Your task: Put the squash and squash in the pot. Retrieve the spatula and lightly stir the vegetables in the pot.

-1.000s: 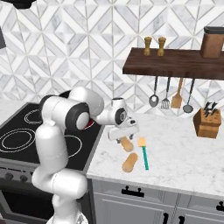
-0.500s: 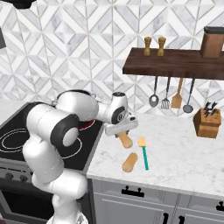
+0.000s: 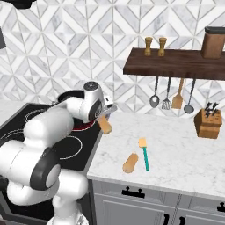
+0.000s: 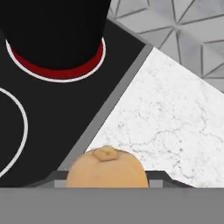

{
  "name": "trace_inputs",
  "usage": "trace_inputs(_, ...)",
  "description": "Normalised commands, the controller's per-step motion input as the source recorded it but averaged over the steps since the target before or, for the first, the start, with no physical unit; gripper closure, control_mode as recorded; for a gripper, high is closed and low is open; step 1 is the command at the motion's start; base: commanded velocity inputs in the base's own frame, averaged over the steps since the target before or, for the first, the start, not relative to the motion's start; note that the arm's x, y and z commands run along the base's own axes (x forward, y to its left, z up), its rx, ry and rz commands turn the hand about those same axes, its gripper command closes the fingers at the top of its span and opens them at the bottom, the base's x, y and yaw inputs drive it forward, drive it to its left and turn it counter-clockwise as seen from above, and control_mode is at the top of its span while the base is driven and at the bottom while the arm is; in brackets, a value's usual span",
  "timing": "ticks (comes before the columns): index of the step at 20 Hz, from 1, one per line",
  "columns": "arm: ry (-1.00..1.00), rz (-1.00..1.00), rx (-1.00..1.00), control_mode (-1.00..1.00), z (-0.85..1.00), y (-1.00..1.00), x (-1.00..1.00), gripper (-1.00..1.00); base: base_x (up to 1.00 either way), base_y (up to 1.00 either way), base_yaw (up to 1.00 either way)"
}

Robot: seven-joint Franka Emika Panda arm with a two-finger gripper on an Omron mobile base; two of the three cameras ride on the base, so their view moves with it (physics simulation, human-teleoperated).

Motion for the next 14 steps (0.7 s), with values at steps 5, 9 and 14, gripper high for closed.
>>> trace_inputs(5, -0.27, 0.03, 0.13, -1.00, 1.00, 0.93, 0.00, 1.00, 0.00, 0.00, 0.00)
trace_inputs(9, -0.21, 0.02, 0.19, -1.00, 1.00, 0.74, 0.02, 1.00, 0.00, 0.00, 0.00)
trace_inputs(14, -0.13, 0.02, 0.24, -1.00, 1.00, 0.54, 0.27, 1.00, 0.00, 0.00, 0.00)
